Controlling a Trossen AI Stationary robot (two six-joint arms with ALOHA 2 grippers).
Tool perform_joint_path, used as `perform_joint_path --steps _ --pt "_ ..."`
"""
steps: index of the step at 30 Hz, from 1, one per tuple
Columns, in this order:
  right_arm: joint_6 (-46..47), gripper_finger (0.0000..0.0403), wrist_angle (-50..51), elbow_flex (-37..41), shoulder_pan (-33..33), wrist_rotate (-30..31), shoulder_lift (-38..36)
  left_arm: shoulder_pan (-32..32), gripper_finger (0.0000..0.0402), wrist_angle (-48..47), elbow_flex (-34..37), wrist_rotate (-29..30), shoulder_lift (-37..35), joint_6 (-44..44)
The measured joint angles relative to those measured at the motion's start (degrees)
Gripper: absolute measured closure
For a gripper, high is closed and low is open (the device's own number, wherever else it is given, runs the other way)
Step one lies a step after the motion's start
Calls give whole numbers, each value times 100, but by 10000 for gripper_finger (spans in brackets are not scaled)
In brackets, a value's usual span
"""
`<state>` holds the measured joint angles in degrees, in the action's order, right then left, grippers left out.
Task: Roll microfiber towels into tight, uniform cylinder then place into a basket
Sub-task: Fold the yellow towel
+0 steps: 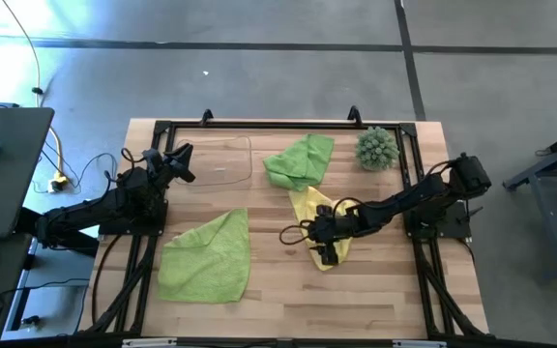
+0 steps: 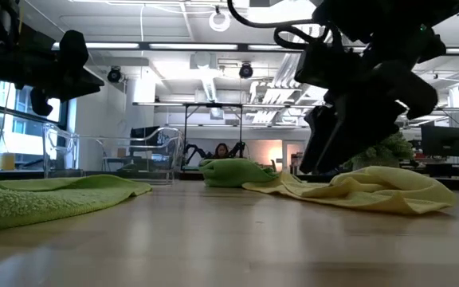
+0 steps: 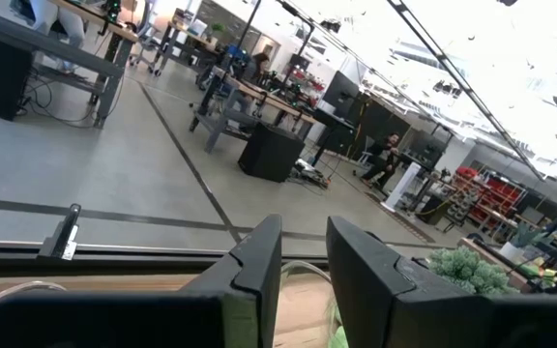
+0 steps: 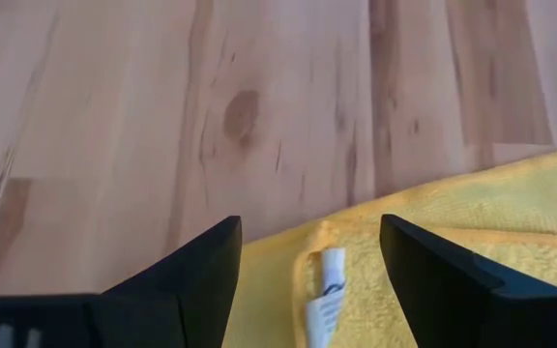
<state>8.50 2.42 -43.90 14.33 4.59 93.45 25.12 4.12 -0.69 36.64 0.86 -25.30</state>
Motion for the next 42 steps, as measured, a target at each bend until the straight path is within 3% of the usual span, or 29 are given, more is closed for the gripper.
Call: perform_joint_path --steps 3,13,22,34,42 --pt "-35 163 14 -2 39 5 -2 0 326 -1 0 1 0 0" --pt "-1392 183 499 -593 479 253 -630 -2 326 8 0 -6 -2 0" --pt "-1274 187 1417 -590 460 280 -600 -2 326 0 0 -13 -2 -2" --pt "56 187 2565 -586 292 456 -597 -2 326 0 0 -7 -2 -1" --pt "-887 187 2388 -586 292 453 -597 -2 326 0 0 -2 -2 0"
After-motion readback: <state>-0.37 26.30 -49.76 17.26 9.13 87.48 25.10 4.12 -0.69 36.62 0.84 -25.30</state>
